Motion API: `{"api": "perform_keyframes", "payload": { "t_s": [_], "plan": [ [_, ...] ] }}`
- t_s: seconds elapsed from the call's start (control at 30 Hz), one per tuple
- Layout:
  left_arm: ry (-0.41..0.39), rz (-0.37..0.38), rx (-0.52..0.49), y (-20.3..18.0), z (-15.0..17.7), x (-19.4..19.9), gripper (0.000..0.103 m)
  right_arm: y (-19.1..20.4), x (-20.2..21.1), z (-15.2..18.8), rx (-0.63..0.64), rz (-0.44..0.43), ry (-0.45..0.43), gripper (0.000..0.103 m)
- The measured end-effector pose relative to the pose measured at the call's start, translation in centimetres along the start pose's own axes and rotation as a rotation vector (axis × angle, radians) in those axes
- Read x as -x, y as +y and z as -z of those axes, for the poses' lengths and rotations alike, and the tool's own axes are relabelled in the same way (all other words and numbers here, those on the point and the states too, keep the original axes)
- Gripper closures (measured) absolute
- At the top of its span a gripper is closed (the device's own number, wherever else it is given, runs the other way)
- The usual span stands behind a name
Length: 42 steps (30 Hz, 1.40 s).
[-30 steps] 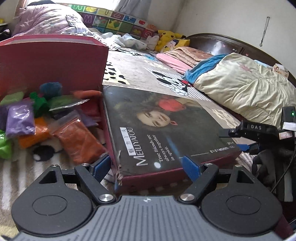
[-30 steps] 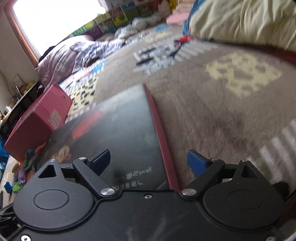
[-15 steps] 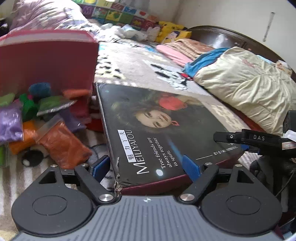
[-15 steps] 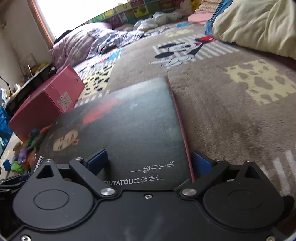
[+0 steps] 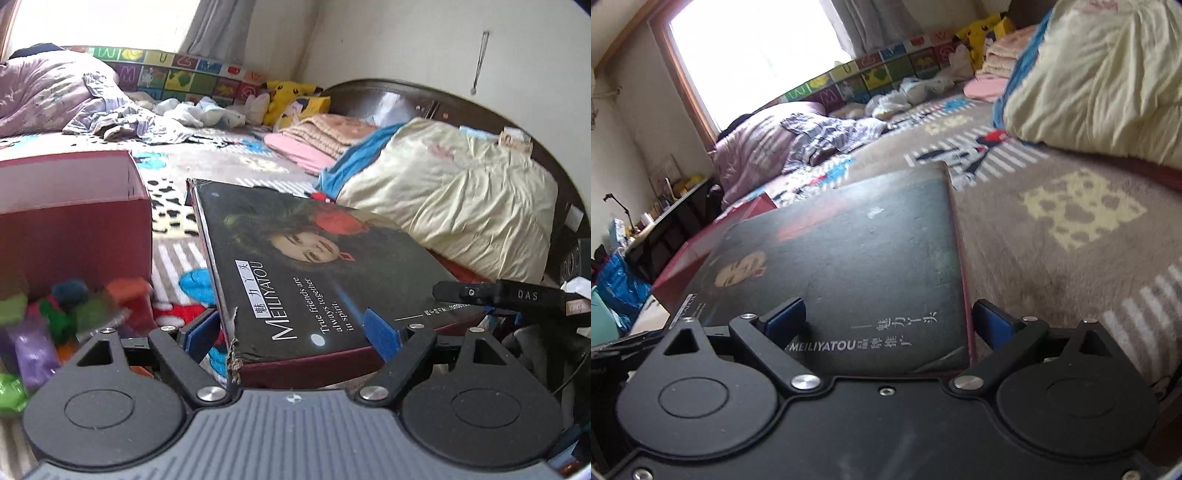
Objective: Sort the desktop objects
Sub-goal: 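Lift the black book with both tools and lay it over the red box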
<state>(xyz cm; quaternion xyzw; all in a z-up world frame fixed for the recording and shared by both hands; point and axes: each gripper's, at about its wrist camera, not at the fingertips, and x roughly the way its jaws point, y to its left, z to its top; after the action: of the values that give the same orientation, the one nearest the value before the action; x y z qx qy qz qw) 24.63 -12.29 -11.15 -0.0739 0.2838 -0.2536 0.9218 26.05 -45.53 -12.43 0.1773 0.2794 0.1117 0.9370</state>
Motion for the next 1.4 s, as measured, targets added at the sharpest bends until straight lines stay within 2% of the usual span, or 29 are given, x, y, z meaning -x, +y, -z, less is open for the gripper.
{"api": "perform_keyframes", "payload": {
  "t_s": [0.17,0.47,1.1,1.4],
  "plan": [
    [-0.022,-0.007,0.003,1.7,-1.3,1.3,0.019,2.2,-0.2,-1.4,0.025,-0.028,-0.020,0.004],
    [-0.066,-0.066,0.046,6.6,-3.0,3.8,0.018,7.5,-4.0,-2.9,0.088,-0.083,-0.001,0.004],
    [-0.155,-0.211,0.150,20.0,-5.2,8.2,0.018,19.4,-13.4,-3.9,0.189,-0.212,0.046,0.004],
    [-0.188,-0.235,0.200,25.4,-5.9,8.6,0.018,23.7,-17.1,-4.2,0.247,-0.249,0.047,0.004]
  ]
}}
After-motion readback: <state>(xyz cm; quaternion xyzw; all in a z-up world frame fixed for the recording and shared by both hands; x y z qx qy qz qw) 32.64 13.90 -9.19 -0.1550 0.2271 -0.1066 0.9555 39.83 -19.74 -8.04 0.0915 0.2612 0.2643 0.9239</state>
